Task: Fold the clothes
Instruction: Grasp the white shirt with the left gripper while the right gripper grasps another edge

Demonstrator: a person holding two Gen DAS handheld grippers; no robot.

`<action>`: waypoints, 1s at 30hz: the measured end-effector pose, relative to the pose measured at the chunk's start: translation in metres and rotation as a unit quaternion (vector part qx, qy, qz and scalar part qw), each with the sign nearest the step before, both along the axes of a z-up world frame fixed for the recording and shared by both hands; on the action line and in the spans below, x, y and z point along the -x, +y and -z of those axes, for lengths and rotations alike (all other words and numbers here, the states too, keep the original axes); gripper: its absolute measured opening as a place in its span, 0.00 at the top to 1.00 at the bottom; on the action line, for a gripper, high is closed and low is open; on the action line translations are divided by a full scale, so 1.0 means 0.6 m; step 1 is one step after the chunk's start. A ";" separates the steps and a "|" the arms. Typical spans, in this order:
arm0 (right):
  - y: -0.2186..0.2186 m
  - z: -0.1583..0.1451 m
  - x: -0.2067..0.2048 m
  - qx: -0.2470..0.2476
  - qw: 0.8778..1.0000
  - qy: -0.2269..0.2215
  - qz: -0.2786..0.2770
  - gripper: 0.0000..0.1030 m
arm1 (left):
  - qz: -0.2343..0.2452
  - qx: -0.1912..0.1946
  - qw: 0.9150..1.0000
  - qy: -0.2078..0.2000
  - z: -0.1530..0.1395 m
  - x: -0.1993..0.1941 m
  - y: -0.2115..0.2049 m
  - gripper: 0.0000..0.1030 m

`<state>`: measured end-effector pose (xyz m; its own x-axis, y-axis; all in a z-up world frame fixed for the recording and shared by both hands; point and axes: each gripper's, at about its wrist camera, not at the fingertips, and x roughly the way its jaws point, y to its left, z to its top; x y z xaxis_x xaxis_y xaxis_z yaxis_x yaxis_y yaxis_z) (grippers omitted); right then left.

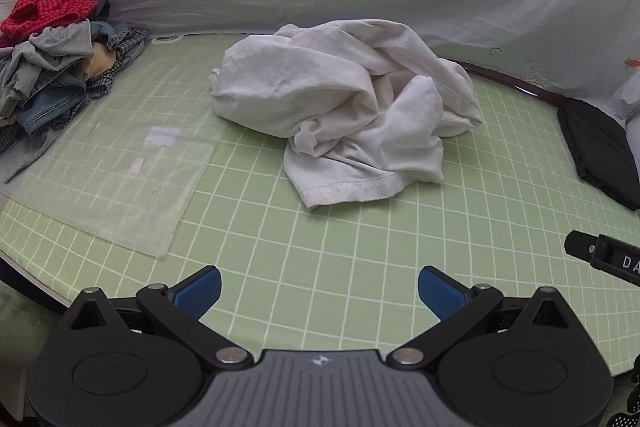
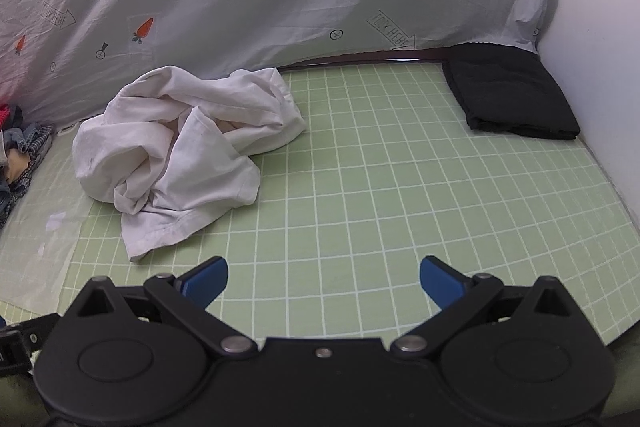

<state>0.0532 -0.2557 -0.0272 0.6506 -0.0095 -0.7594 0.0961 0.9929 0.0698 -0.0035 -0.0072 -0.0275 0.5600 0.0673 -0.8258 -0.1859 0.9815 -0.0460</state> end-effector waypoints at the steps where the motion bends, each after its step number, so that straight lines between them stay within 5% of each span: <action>1: 0.005 0.003 -0.011 0.000 1.000 0.003 0.003 0.00 | -0.004 -0.001 1.000 -0.001 -0.002 -0.011 0.011 0.00; 14: 0.108 0.053 -0.164 0.000 0.999 0.022 0.047 0.00 | -0.035 0.034 0.999 -0.001 0.017 -0.191 0.198 0.00; 24: 0.199 0.153 -0.310 -0.012 0.997 0.036 0.072 0.00 | -0.068 0.062 0.996 0.008 0.088 -0.387 0.368 0.00; 30: 0.250 0.203 -0.357 0.028 0.997 0.047 0.063 0.01 | -0.089 0.179 0.980 0.008 0.145 -0.446 0.448 0.01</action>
